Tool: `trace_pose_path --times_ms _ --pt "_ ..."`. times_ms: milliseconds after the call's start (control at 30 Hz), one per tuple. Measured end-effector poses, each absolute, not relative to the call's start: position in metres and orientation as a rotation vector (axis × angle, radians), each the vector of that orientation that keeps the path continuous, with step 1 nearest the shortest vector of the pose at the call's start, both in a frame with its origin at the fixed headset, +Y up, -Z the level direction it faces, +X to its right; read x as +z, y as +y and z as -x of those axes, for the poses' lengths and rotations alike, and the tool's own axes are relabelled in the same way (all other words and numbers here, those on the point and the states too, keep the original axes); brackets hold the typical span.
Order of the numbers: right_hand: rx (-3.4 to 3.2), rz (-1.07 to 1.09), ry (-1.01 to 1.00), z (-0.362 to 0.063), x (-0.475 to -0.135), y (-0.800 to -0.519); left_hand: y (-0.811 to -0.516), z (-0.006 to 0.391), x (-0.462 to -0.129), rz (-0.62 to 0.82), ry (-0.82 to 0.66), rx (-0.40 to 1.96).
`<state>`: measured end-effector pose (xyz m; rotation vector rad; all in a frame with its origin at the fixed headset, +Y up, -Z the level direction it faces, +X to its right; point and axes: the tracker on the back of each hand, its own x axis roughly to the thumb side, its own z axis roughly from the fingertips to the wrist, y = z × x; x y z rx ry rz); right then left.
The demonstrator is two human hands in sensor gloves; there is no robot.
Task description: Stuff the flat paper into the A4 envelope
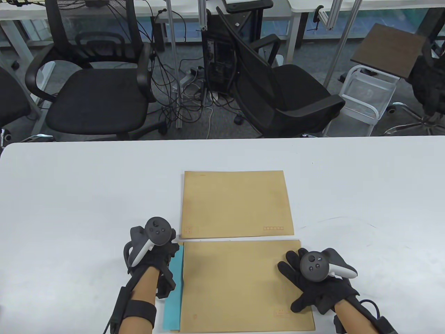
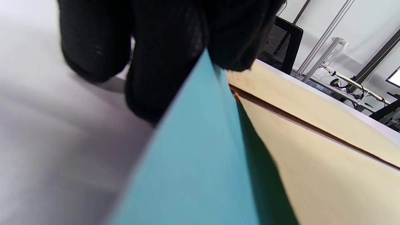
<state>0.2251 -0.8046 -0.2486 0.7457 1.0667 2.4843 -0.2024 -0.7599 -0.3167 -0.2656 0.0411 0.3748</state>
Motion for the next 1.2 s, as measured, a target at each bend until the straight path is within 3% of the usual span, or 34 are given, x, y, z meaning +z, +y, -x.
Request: trace_pose_path --times_ms 233,500,833,1200 --pt "2.484 -0.745 1.066 -0.225 -0.249 -0.805 -0.752 0.197 -0.312 0.255 0.048 0.211" --pt "2.486 -0.743 1.063 -0.225 -0.249 -0.805 -0.730 0.209 -0.276 0.612 -0.066 -0.055" --pt "2.484 -0.741 1.060 -0.225 -0.248 -0.805 -0.750 0.196 -0.258 0.821 -0.082 0.026" --pt "2.454 -0.740 1.054 -0.226 -0.248 -0.806 -0.753 0.194 -0.258 0.823 -0.086 0.245"
